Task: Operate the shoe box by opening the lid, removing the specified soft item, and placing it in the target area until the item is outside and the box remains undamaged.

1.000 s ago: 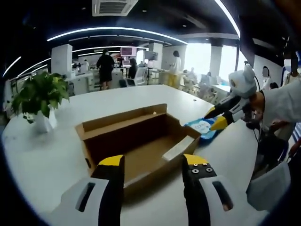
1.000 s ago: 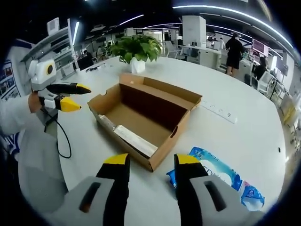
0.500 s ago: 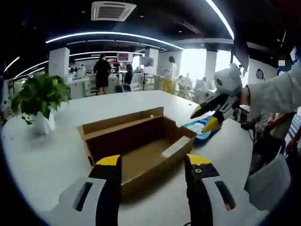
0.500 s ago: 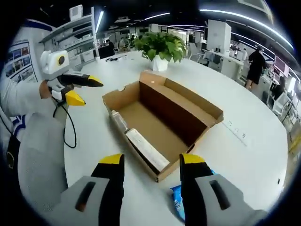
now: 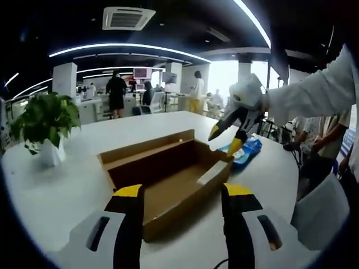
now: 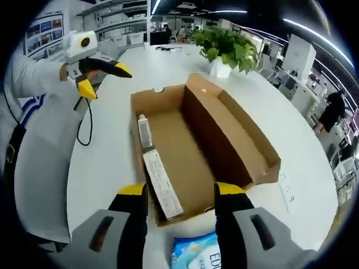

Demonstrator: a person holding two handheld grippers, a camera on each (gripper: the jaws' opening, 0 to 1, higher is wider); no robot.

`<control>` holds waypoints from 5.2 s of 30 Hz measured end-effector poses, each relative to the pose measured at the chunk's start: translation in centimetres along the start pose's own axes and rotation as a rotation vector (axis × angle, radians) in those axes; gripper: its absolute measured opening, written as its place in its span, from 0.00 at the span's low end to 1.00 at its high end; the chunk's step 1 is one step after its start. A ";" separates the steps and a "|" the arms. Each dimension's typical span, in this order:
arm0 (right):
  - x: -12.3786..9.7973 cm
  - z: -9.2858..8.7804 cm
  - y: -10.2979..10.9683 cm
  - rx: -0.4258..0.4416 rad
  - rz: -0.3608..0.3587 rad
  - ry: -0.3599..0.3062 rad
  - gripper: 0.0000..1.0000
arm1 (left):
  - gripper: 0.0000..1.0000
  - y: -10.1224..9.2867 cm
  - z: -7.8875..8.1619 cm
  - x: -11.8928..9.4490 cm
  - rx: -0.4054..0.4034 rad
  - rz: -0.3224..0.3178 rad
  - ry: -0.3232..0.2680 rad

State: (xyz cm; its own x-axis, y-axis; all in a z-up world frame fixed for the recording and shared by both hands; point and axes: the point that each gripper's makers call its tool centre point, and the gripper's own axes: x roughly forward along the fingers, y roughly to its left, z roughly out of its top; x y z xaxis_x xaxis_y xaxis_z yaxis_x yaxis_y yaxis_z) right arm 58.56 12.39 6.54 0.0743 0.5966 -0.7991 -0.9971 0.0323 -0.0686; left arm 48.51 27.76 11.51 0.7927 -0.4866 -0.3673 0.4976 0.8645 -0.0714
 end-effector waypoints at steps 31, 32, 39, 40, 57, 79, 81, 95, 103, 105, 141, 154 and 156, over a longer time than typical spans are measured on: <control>4.4 -3.1 2.9 -0.251 0.396 0.298 0.39 | 0.56 1.4 -1.0 -0.9 -0.041 0.068 -0.001; 4.5 -3.2 3.0 -0.252 0.398 0.297 0.37 | 0.56 1.4 -1.0 -0.9 -0.039 0.068 -0.002; 5.2 -3.1 3.8 -0.265 0.396 0.273 0.31 | 0.56 1.2 -1.0 -0.6 -0.042 0.065 -0.003; 5.3 -3.0 3.8 -0.267 0.391 0.267 0.31 | 0.56 1.2 -1.0 -0.6 -0.042 0.064 -0.002; 6.7 -1.9 3.1 -0.263 0.267 0.240 0.17 | 0.55 0.6 -1.1 -0.2 -0.039 0.052 0.004; 5.0 0.8 1.8 -0.151 0.194 0.160 0.16 | 0.55 0.5 -0.8 -0.3 -0.038 0.045 -0.001; 4.3 1.2 1.7 -0.150 0.184 0.152 0.16 | 0.55 0.4 -0.7 -0.3 -0.036 0.043 -0.003; -1.1 2.5 -0.1 -0.076 0.128 0.075 0.16 | 0.55 -0.6 -0.3 0.1 -0.029 0.027 -0.008; -3.7 2.8 -0.8 -0.068 0.098 0.046 0.16 | 0.55 -1.1 -0.2 0.4 -0.022 0.016 -0.007; -4.2 2.4 -1.0 -0.070 0.092 0.051 0.16 | 0.55 -1.2 -0.1 0.4 -0.021 0.015 -0.007; -12.7 -11.4 -8.8 0.011 -0.066 0.164 0.15 | 0.55 -2.4 0.5 1.8 -0.012 0.008 0.007; -14.7 -17.6 -11.0 0.048 -0.097 0.222 0.15 | 0.55 -3.0 0.5 2.2 -0.016 0.016 0.020; -14.8 -18.1 -11.2 0.052 -0.099 0.222 0.15 | 0.55 -3.1 0.5 2.3 -0.016 0.017 0.021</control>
State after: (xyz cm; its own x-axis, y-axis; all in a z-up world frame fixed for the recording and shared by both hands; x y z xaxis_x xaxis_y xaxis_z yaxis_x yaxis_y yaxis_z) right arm 68.86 -11.36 8.34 0.1672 0.3975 -0.9022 -0.9838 0.1268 -0.1265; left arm 48.91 23.91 11.35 0.7932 -0.4696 -0.3878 0.4788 0.8743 -0.0795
